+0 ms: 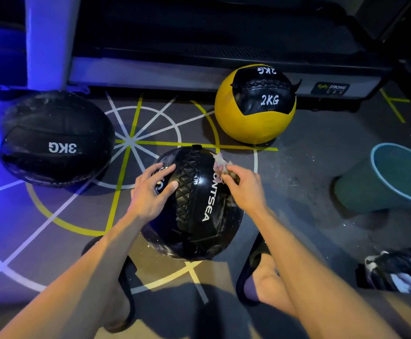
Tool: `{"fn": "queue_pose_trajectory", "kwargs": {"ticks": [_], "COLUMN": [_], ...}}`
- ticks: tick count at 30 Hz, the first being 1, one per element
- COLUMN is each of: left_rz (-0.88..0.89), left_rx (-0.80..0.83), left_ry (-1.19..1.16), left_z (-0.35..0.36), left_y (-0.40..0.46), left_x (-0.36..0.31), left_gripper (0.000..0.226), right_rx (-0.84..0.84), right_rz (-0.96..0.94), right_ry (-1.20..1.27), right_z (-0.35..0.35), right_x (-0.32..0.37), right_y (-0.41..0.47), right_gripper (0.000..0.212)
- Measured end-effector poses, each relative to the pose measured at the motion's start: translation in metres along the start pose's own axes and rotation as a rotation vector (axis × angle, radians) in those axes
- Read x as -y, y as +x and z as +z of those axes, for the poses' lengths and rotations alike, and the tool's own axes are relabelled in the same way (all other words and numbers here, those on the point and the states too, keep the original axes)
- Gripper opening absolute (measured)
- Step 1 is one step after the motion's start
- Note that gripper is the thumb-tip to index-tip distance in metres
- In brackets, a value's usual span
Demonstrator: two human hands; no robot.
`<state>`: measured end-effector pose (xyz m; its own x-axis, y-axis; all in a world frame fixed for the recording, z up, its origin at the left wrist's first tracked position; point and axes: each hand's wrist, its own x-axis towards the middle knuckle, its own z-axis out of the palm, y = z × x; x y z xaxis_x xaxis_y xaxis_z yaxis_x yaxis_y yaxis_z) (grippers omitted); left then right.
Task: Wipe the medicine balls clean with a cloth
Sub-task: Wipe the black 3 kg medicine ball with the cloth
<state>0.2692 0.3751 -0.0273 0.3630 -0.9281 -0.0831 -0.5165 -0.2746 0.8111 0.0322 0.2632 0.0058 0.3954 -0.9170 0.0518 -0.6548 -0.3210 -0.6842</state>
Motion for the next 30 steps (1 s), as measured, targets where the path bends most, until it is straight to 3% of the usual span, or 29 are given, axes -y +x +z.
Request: {"fn": "queue_pose_trajectory", "kwargs": {"ticks": [3,5,8,13,20,26,30], "left_rz": [-0.010,-0.011,-0.005,-0.030,-0.033,-0.032,-0.029], "left_rx": [-0.004,-0.005,0.007,-0.013,-0.035,-0.006,-0.004], "left_ry": [0.008,-0.002,-0.011,0.008,-0.011,-0.037,-0.052], "left_z": [-0.001,-0.001,-0.003,-0.003,-0.001,0.001,-0.003], "left_y": [0.004,0.004,0.005,0.006,0.006,0.011,0.006], "left_x": [0.003,0.006,0.007,0.005,0.007,0.009,0.013], "left_gripper": [0.046,0.048,0.056,0.048,0.045,0.044,0.040], "right_rx": [-0.064,-0.023,-0.024,-0.109,0.012,-0.089,-0.083], "right_rz": [-0.099,-0.169,-0.254,-0.124,-0.222,-0.022,-0.013], "right_ry": [0.025,0.041,-0.034,-0.097,-0.055,-0.067,-0.032], "right_z": [0.017,0.028,0.024,0.011,0.027,0.011,0.020], "right_x": [0.006,0.005,-0.005,-0.005,-0.015,-0.006,0.000], "right_y": [-0.053,-0.088,-0.070,-0.010,-0.103,-0.027,-0.056], "right_gripper": [0.017,0.032,0.037,0.020,0.022,0.017,0.016]}}
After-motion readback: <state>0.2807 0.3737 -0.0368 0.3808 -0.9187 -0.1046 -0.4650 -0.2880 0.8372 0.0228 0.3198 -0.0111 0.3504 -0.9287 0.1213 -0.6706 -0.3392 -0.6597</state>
